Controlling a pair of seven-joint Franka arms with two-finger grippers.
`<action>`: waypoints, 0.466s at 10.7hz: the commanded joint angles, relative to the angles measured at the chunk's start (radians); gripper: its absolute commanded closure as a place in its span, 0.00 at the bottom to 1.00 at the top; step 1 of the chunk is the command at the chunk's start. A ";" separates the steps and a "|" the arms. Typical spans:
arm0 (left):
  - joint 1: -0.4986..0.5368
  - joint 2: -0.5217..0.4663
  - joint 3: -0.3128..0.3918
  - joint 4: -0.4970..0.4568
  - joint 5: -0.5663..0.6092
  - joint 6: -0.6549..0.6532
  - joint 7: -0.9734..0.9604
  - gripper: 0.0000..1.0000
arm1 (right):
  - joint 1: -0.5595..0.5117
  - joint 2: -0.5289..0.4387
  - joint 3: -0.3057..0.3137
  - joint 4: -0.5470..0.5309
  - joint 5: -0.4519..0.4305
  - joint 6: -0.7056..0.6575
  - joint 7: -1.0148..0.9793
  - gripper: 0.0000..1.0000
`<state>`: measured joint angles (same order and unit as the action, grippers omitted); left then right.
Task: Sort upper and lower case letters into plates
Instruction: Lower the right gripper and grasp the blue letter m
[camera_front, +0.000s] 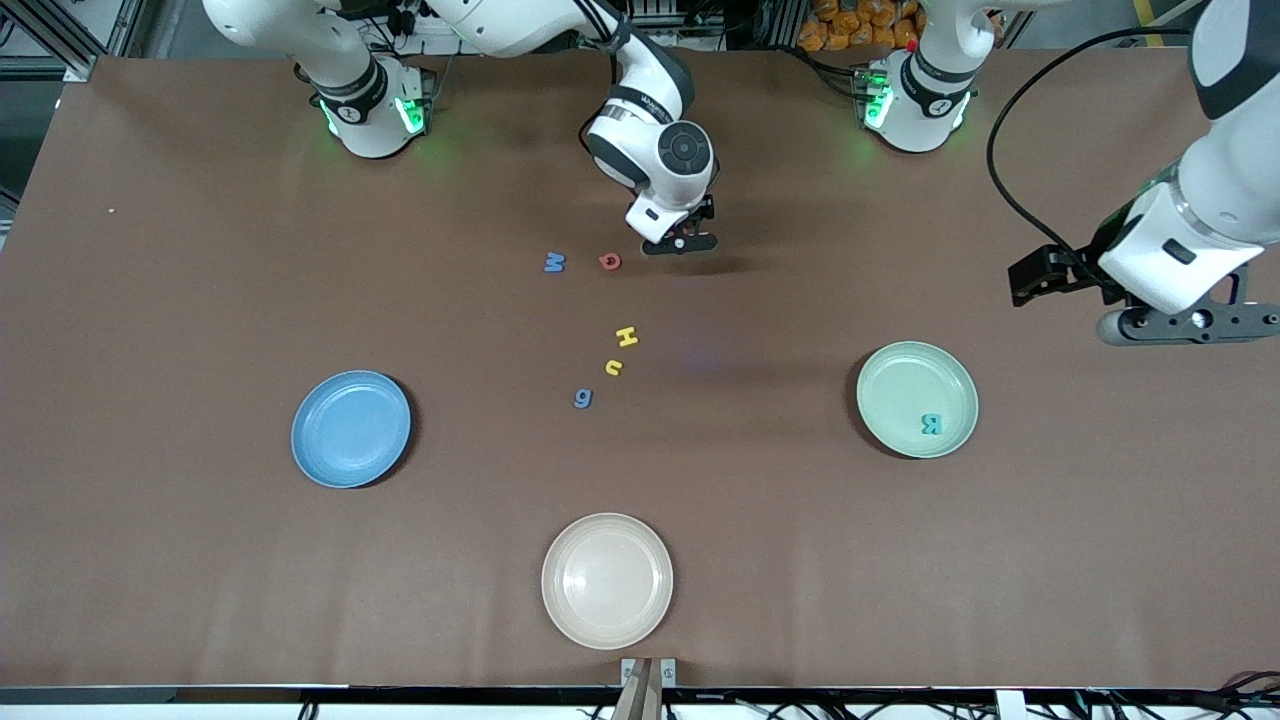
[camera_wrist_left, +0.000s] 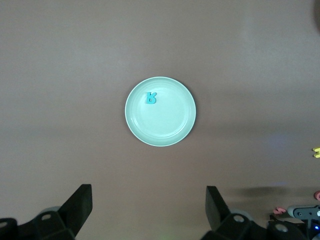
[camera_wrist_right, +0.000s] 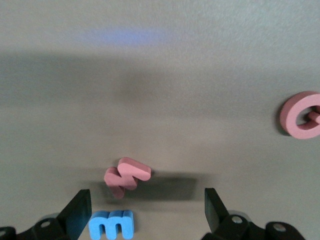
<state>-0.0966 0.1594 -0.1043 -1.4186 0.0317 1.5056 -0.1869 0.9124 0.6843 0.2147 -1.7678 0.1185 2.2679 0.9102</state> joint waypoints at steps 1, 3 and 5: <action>0.000 -0.018 0.002 -0.013 -0.030 -0.011 0.003 0.00 | 0.000 0.037 0.012 0.019 0.029 0.004 -0.027 0.00; 0.001 -0.018 0.002 -0.014 -0.030 -0.011 0.006 0.00 | 0.005 0.037 0.012 0.021 0.065 0.005 -0.027 0.00; 0.005 -0.017 0.002 -0.013 -0.030 -0.011 0.009 0.00 | 0.006 0.037 0.012 0.037 0.072 0.004 -0.025 0.00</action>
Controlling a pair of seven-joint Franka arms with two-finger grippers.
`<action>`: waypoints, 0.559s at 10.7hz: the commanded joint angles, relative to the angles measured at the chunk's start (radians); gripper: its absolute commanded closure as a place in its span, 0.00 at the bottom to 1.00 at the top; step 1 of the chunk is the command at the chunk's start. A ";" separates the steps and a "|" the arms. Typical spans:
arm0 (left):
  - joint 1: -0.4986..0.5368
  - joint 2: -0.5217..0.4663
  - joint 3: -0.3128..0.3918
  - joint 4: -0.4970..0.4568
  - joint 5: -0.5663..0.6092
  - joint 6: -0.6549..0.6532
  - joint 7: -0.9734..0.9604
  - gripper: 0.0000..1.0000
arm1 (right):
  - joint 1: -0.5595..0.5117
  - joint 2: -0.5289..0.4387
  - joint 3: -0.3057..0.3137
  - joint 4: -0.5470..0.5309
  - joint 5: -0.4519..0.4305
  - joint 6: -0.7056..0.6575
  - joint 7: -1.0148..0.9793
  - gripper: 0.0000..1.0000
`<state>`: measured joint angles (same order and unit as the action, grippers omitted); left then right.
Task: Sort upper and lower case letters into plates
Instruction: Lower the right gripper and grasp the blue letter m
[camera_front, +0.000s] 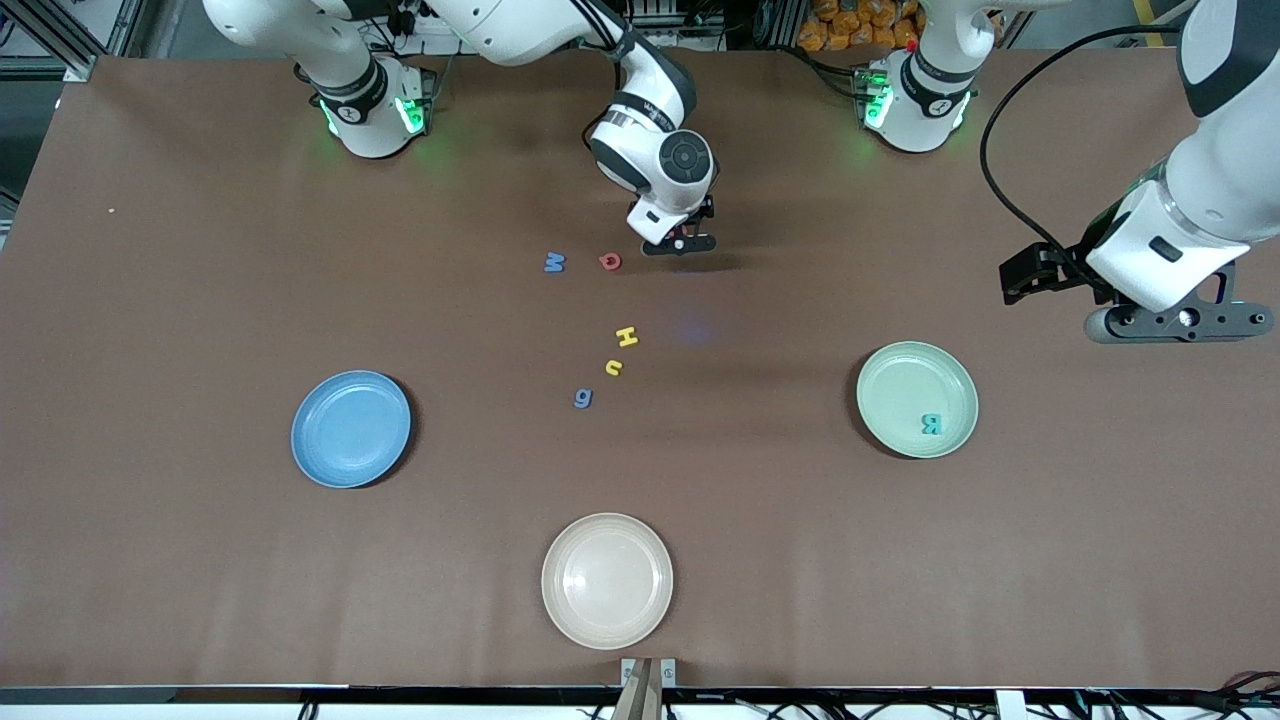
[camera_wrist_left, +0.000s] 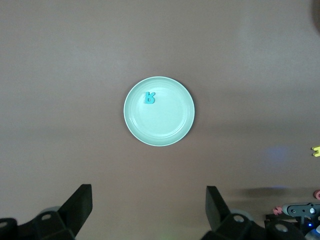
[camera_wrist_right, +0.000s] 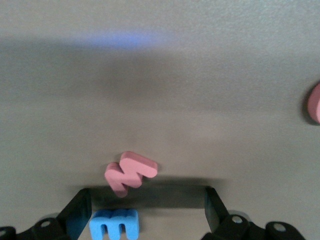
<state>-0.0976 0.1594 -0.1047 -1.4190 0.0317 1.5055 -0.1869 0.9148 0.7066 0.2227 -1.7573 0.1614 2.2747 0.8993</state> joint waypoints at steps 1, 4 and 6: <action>0.006 -0.018 0.002 -0.012 -0.030 -0.011 0.009 0.00 | 0.004 0.014 0.013 0.027 0.030 -0.003 -0.014 0.00; 0.001 -0.017 0.002 -0.012 -0.027 -0.011 0.007 0.00 | 0.018 0.014 0.018 0.027 0.036 -0.004 -0.007 0.00; 0.004 -0.018 0.002 -0.014 -0.027 -0.013 0.009 0.00 | 0.032 0.014 0.018 0.027 0.036 -0.004 -0.005 0.00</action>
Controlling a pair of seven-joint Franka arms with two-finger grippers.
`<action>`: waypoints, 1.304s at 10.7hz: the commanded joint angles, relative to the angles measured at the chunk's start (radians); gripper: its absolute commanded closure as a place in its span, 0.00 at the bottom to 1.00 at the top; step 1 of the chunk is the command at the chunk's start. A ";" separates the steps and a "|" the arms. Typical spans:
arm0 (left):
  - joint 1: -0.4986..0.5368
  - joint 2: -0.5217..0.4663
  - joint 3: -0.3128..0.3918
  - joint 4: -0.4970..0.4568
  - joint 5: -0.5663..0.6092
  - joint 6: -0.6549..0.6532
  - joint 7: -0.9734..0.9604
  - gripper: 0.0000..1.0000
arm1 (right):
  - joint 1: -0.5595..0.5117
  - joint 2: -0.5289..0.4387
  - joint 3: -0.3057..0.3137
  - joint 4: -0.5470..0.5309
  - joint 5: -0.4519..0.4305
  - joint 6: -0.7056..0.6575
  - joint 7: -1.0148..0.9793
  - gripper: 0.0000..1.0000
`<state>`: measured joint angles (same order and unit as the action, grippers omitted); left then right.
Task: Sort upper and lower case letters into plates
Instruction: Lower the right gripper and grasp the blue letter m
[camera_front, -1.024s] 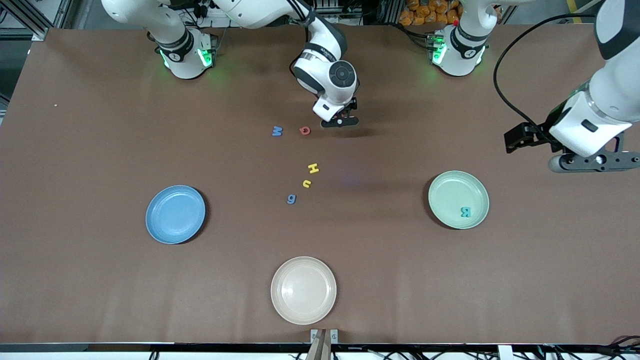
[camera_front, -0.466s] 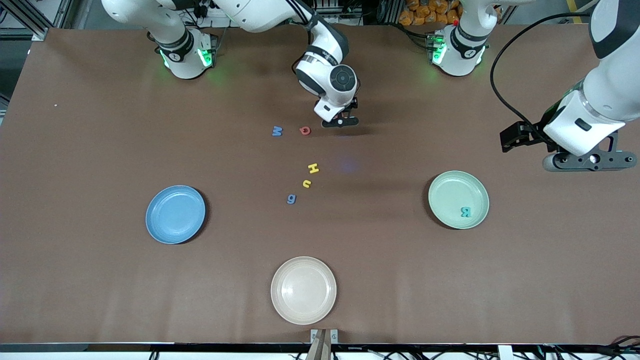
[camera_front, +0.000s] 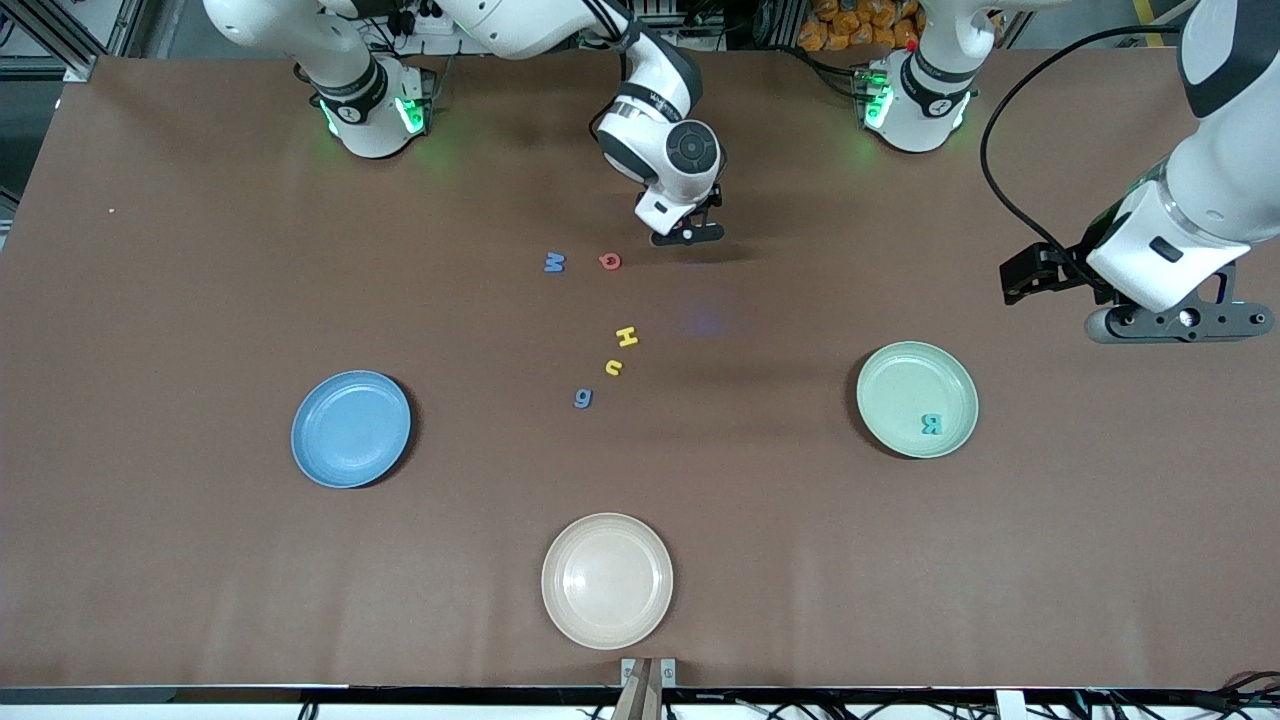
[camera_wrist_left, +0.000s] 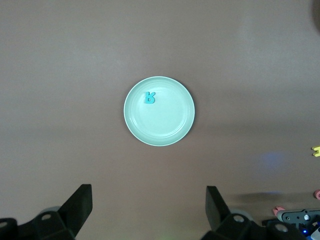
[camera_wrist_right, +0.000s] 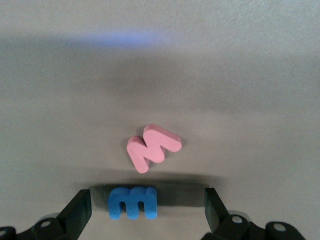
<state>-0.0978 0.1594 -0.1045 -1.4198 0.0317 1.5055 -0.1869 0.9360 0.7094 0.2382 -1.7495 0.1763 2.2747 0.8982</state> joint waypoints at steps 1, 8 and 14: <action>0.006 -0.018 0.002 -0.013 -0.027 -0.013 0.009 0.00 | 0.010 0.012 0.001 0.019 0.020 -0.004 -0.004 0.00; 0.004 -0.017 0.002 -0.013 -0.029 -0.014 0.011 0.00 | 0.007 0.002 0.001 0.021 0.020 -0.001 -0.004 1.00; 0.001 -0.018 0.002 -0.015 -0.030 -0.014 0.009 0.00 | -0.061 -0.053 -0.005 0.030 0.017 -0.015 -0.013 1.00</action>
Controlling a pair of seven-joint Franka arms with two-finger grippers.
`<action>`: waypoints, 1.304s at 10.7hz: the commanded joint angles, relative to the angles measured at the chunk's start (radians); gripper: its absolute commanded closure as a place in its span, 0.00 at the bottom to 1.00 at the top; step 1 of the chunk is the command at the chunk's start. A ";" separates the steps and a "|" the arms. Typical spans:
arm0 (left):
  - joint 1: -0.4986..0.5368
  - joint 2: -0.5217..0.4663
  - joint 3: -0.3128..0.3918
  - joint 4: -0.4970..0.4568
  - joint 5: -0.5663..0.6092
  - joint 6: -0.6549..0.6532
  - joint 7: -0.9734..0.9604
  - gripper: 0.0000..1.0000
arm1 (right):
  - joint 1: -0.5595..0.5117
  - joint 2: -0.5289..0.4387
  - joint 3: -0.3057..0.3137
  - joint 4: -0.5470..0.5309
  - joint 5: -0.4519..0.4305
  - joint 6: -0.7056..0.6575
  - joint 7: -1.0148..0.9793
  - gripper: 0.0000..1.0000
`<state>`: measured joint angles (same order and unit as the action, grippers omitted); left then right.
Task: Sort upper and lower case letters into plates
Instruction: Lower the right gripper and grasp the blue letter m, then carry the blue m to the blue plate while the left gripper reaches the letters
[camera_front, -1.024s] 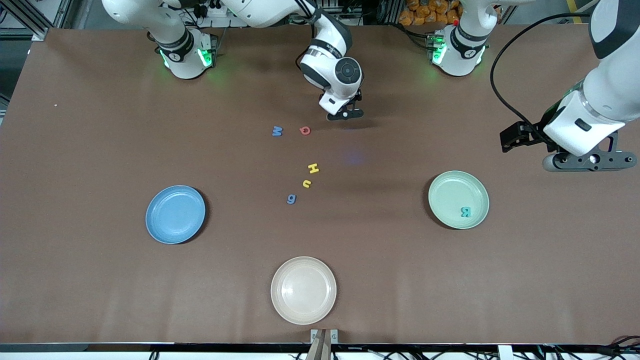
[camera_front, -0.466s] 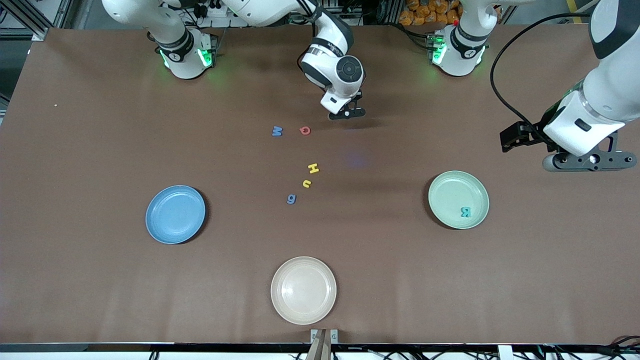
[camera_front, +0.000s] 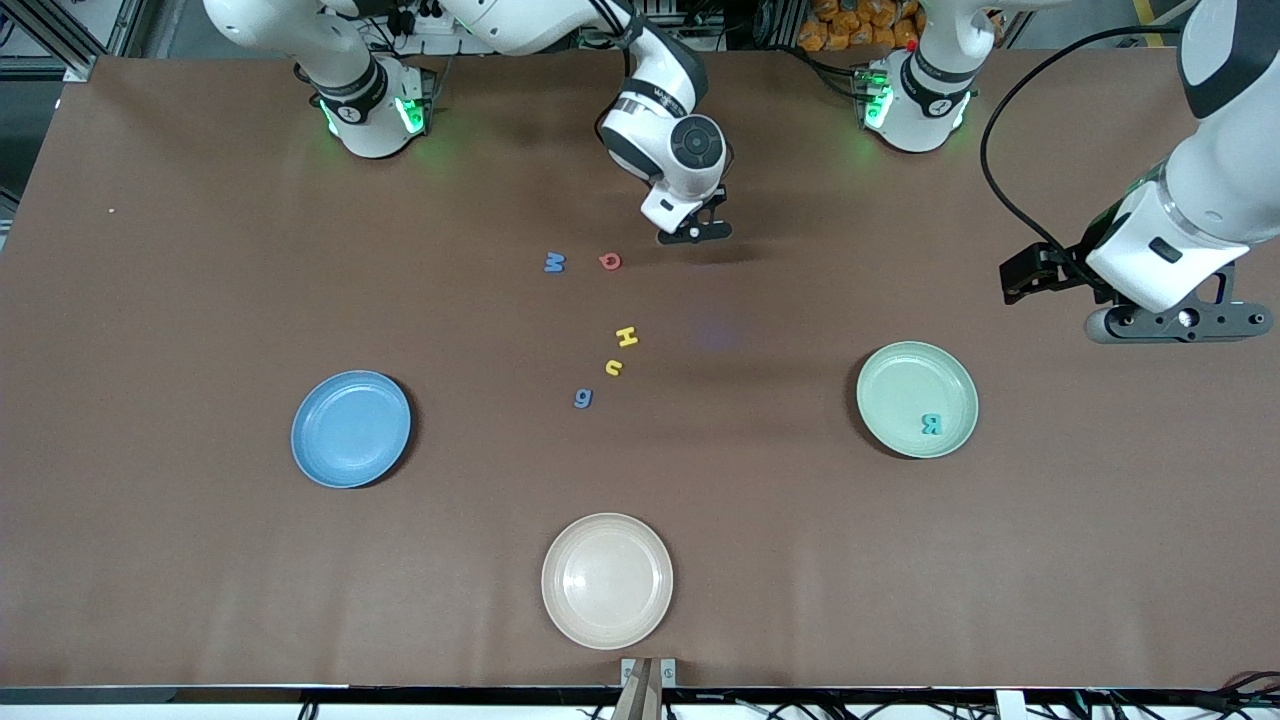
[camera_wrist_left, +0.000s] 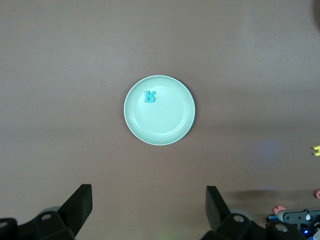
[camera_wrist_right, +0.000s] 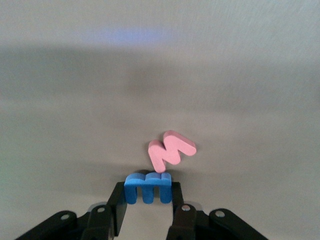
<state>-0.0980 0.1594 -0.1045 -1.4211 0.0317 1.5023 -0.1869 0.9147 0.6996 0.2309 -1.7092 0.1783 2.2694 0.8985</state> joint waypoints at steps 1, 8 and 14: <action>0.004 -0.018 0.002 -0.013 -0.030 -0.011 0.011 0.00 | -0.065 -0.061 0.001 -0.010 0.010 -0.025 -0.013 1.00; 0.000 -0.017 -0.003 -0.013 -0.032 -0.011 0.012 0.00 | -0.362 -0.205 -0.002 -0.010 -0.166 -0.212 -0.131 1.00; -0.006 -0.001 -0.148 -0.018 -0.036 -0.014 -0.006 0.00 | -0.712 -0.227 -0.005 0.019 -0.242 -0.281 -0.579 1.00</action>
<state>-0.1052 0.1615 -0.2050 -1.4306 0.0256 1.4977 -0.1871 0.2711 0.4786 0.2065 -1.6967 -0.0095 1.9997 0.3924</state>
